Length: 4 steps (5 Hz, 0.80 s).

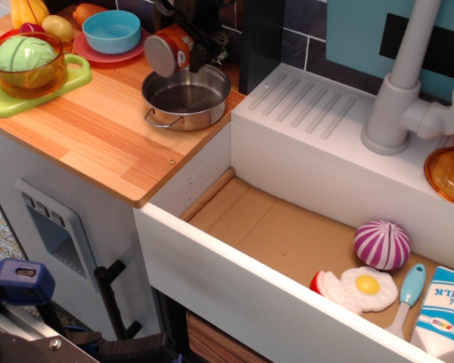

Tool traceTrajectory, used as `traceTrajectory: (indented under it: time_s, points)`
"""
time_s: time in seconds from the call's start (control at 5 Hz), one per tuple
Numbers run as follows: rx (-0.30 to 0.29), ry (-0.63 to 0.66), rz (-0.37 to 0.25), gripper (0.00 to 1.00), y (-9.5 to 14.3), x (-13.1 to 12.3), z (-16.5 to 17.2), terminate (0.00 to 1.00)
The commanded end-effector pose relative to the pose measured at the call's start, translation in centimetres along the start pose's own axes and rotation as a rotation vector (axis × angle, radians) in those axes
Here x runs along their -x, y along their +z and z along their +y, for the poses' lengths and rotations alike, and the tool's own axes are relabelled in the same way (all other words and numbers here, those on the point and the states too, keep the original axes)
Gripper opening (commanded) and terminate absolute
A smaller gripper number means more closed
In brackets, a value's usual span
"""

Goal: Put can in pot

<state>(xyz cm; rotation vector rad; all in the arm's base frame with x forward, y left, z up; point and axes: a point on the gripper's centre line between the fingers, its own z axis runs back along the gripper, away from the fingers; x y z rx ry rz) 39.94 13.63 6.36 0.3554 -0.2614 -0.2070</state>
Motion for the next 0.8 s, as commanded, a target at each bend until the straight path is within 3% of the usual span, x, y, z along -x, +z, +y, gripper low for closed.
traceTrajectory:
  time_s: [0.0,0.4,0.6]
  points:
    - [0.025,0.029,-0.059,1.00,1.87,-1.29,1.47,0.00]
    - [0.025,0.029,-0.059,1.00,1.87,-1.29,1.47,0.00]
    - [0.025,0.029,-0.059,1.00,1.87,-1.29,1.47,1.00]
